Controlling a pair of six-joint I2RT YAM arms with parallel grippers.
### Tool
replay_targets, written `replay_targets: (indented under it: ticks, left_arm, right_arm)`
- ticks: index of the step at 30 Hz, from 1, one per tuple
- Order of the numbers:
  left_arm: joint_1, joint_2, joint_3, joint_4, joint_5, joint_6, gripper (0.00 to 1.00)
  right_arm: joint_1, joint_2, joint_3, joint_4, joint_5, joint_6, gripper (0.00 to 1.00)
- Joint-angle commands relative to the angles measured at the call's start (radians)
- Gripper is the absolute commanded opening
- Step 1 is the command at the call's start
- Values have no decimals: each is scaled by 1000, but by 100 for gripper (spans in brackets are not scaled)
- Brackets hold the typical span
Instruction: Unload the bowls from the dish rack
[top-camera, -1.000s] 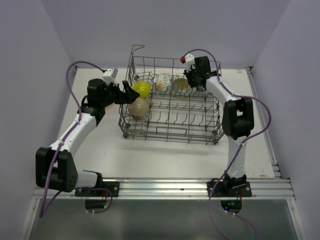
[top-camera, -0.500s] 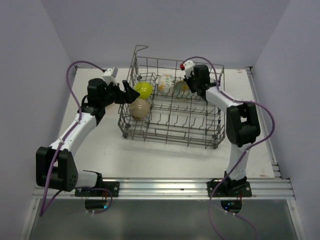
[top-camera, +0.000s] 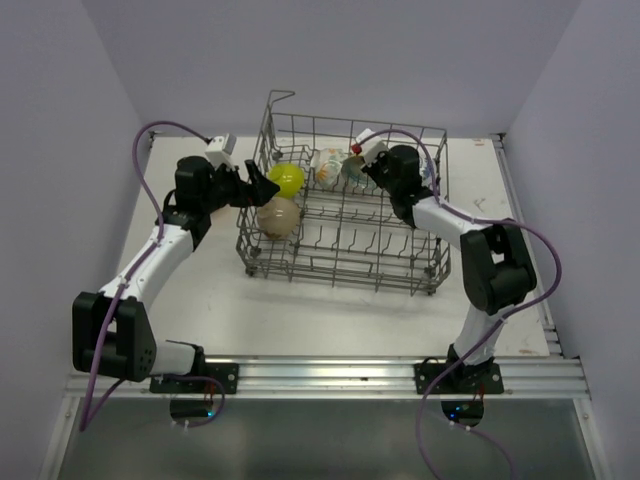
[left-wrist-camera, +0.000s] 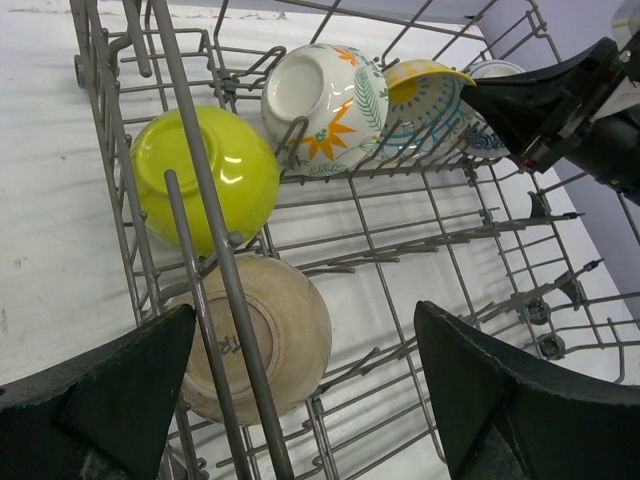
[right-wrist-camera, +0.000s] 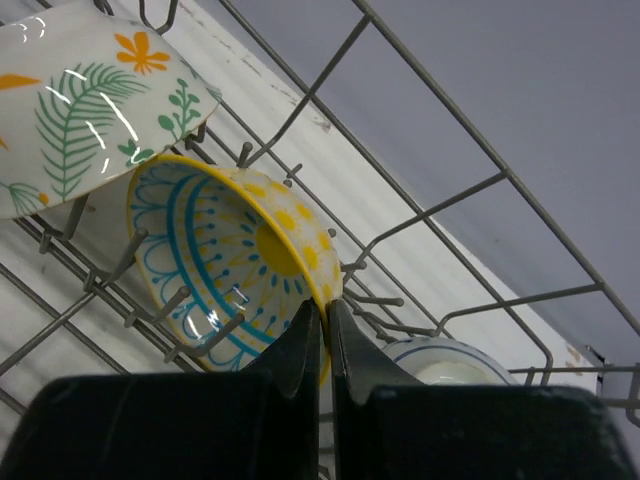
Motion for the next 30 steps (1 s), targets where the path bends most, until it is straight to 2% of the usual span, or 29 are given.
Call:
replay_targets:
  ticks: [1, 11, 18, 21, 25, 30]
  left_arm:
    - [-7, 19, 15, 0, 4, 5, 95]
    - [-7, 25, 15, 1, 9, 2, 95]
    - [-7, 19, 21, -9, -8, 16, 98]
    - [-7, 5, 26, -17, -32, 31, 99]
    - [-5, -16, 40, -28, -69, 65, 100]
    - [-5, -62, 64, -72, -129, 100, 100]
  right_arm:
    - [15, -112, -9, 382, -82, -27, 0]
    - [30, -168, -69, 450, 13, -123, 0]
    - [32, -221, -66, 459, 35, -103, 0]
    - [38, -266, -67, 428, 50, -71, 0]
    - [47, -353, -72, 297, 62, -2, 0]
    - [52, -459, -70, 104, 58, 205, 0]
